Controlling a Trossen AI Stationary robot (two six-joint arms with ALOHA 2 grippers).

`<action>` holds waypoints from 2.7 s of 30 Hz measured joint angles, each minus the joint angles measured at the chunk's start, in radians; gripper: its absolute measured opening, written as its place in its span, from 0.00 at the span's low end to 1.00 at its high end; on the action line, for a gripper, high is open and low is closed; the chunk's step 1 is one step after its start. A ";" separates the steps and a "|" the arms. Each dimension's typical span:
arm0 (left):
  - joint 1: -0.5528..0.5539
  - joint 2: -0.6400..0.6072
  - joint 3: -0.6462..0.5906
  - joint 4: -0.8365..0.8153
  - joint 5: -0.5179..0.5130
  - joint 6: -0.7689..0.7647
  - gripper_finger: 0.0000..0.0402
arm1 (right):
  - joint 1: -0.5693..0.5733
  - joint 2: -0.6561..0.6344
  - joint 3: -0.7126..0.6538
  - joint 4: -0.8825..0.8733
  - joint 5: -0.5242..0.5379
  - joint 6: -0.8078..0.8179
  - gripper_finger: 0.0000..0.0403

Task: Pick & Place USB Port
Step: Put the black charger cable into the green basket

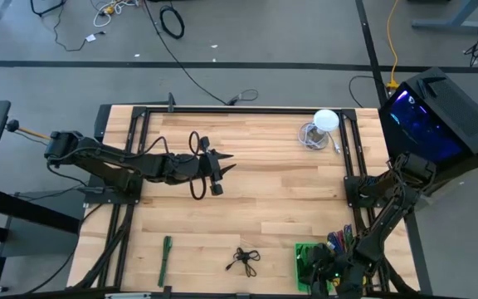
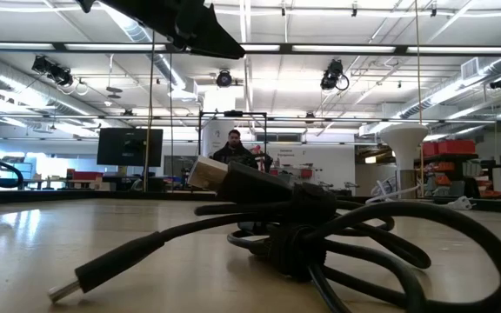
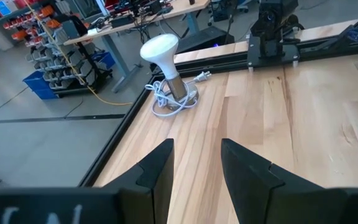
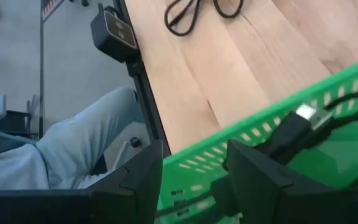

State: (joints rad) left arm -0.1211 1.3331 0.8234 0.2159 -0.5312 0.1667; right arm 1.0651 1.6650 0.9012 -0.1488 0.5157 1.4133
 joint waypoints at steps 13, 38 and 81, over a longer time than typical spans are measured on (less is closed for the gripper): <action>0.000 0.000 0.000 -0.004 0.000 0.001 0.34 | -0.084 -0.001 0.000 0.146 -0.016 -0.194 0.45; -0.311 0.247 0.037 -0.120 0.188 -0.451 0.34 | -0.424 0.013 0.000 0.154 -0.167 -0.677 0.45; -0.477 0.776 0.715 -0.729 0.214 -0.731 0.02 | -0.453 0.013 0.000 0.118 -0.185 -0.725 0.45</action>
State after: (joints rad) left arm -0.5983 2.1094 1.5387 -0.5135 -0.3170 -0.5644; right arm 0.6125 1.6783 0.9012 -0.0307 0.3309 0.6880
